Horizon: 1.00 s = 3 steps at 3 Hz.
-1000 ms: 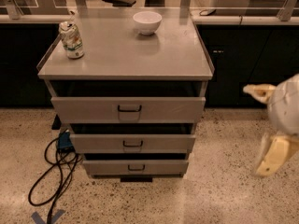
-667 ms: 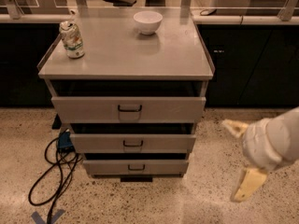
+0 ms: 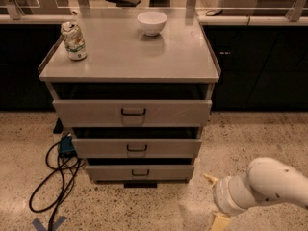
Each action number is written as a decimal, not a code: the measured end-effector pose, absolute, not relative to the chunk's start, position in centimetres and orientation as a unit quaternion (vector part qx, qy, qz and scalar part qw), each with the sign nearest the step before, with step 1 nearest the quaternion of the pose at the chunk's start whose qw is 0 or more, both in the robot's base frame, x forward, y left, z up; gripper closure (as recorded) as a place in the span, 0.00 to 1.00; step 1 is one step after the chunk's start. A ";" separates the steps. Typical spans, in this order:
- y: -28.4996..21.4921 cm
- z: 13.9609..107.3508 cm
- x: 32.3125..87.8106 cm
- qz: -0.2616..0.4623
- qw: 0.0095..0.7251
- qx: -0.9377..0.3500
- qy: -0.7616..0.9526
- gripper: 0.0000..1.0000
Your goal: Open bottom drawer
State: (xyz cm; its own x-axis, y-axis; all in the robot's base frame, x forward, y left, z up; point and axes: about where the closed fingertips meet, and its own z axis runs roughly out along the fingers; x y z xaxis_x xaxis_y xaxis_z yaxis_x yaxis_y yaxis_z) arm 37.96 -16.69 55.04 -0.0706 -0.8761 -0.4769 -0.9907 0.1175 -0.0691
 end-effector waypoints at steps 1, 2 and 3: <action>-15.4 48.7 40.5 0.140 0.247 -0.633 0.720 0.00; -15.0 47.3 41.3 0.137 0.262 -0.619 0.727 0.00; -15.1 47.4 41.3 0.135 0.262 -0.620 0.727 0.00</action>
Offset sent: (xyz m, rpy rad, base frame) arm 0.0194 0.0112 -0.0536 0.0508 -0.0364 -0.0264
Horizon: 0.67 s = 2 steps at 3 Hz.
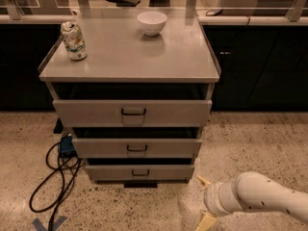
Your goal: Open bottom drawer
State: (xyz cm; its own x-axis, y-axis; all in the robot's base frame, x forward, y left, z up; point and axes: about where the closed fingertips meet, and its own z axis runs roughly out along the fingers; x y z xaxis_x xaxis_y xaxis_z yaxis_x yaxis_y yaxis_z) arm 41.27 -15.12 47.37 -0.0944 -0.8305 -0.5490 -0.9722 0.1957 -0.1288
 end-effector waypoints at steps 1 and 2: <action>-14.2 43.0 40.6 0.152 0.259 -0.609 0.734 0.00; -12.6 35.3 43.1 0.148 0.268 -0.600 0.739 0.00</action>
Offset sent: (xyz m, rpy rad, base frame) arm 0.0129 0.0747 -0.2900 0.1224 0.1282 -0.0675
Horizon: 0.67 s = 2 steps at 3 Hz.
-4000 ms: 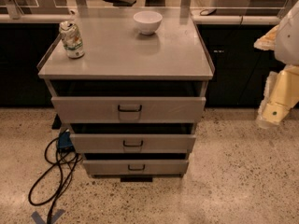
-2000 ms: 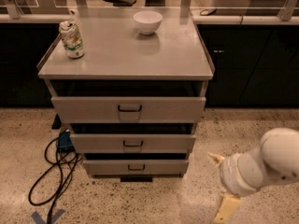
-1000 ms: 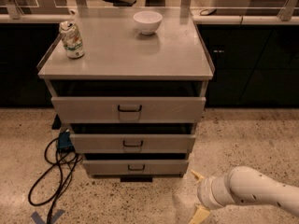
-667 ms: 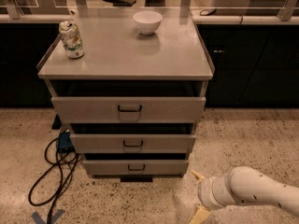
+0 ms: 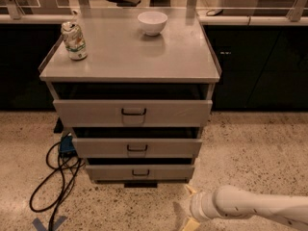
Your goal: Open bottom drawer
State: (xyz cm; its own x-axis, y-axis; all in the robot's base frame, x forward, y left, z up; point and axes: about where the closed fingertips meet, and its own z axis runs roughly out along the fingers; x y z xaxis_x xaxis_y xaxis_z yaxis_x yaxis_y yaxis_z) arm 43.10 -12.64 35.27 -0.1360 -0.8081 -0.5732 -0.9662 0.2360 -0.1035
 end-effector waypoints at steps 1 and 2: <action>-10.8 28.1 47.8 0.132 0.284 -0.573 0.757 0.00; -8.4 21.7 50.8 0.123 0.300 -0.539 0.778 0.00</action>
Offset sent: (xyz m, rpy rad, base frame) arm 0.1246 0.0683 -0.2138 0.0413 -0.0850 -0.2921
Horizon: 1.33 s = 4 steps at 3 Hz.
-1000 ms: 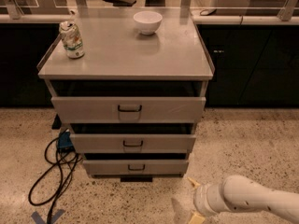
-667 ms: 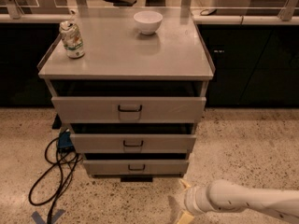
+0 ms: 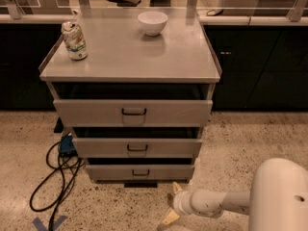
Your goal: Open bottom drawer
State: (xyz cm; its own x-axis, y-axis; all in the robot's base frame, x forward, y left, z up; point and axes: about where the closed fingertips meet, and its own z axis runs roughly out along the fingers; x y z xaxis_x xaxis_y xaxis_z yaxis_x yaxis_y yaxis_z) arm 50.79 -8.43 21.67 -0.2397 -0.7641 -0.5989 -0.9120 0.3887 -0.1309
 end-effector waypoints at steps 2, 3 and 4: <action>-7.6 19.2 54.5 0.121 0.340 -0.508 0.782 0.00; -9.0 20.9 56.2 0.087 0.357 -0.510 0.777 0.00; -10.9 24.5 59.7 0.042 0.372 -0.506 0.777 0.00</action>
Offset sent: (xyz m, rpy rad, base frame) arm 0.0306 0.0091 -0.0204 0.0407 -0.0541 -0.0502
